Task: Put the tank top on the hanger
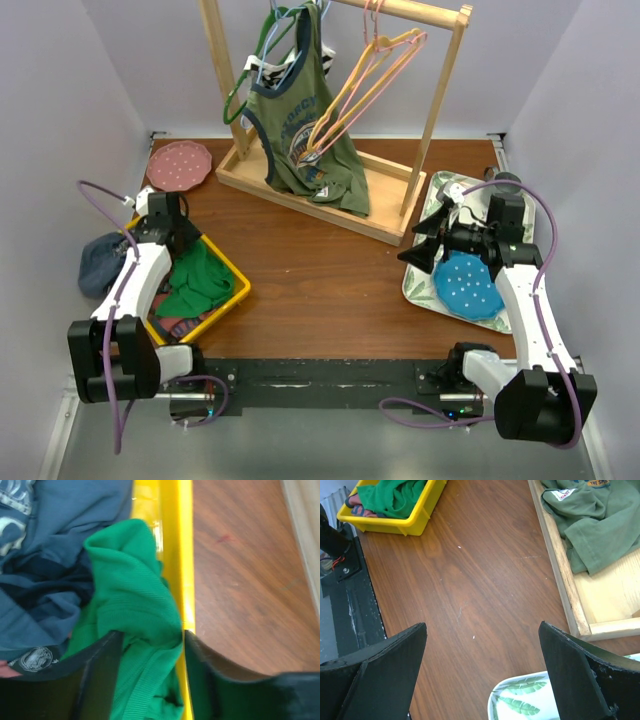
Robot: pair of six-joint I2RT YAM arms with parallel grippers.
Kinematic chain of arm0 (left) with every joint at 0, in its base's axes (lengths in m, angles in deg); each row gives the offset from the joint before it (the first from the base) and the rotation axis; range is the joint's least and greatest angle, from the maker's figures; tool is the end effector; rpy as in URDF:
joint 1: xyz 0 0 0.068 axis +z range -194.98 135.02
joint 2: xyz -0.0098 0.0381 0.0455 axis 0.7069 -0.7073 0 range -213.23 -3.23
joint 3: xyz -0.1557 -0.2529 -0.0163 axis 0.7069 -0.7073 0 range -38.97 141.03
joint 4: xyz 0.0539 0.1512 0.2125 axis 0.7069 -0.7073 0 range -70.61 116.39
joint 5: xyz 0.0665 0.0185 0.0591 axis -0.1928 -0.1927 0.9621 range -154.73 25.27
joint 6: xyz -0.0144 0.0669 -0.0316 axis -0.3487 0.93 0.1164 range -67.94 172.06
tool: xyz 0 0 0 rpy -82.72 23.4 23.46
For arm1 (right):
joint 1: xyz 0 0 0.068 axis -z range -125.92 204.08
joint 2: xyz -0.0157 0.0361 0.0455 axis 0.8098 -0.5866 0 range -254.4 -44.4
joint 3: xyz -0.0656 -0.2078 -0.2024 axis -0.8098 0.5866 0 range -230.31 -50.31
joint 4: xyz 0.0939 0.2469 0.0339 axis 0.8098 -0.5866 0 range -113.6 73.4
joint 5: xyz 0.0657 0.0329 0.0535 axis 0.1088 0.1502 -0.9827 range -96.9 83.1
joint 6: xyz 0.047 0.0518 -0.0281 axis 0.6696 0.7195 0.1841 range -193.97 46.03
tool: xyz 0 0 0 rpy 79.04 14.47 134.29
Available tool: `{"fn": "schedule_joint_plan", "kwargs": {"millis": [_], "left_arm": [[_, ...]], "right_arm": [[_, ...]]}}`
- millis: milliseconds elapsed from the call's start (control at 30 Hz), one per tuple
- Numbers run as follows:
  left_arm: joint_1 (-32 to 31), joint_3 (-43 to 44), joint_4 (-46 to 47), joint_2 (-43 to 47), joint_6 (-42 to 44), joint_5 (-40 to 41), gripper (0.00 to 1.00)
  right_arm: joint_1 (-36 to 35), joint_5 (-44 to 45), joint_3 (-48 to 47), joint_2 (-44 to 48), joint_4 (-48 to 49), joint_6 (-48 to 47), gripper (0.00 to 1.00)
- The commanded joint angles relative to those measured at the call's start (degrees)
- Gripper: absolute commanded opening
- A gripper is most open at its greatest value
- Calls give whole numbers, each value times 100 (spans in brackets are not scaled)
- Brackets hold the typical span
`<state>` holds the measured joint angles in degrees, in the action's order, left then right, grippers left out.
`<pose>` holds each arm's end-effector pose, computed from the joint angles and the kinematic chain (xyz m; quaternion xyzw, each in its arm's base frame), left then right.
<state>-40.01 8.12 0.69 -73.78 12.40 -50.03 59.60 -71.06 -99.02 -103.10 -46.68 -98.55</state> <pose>0.2632 0.0391 0.2394 -0.3942 0.8429 0.0113 0.3661 0.2089 0.0373 0.3109 -0.3482 0.7205 0.3721 0.4703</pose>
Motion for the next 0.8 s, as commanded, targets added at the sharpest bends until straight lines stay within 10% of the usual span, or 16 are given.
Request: {"fn": "schedule_joint_plan", "kwargs": {"millis": [0,267,767], "left_arm": [[30,265,-155,-56,107,455,34],[21,397,-15,864,502,324,1],[21,1995,398,2185,1180,-1443,0]], "right_arm": [[-42,-185,-253,87,-6,-126,98],[-42,-193,-271,51,-50,-170,99],[-33,-149,-288,34,-76,-232,99]]}}
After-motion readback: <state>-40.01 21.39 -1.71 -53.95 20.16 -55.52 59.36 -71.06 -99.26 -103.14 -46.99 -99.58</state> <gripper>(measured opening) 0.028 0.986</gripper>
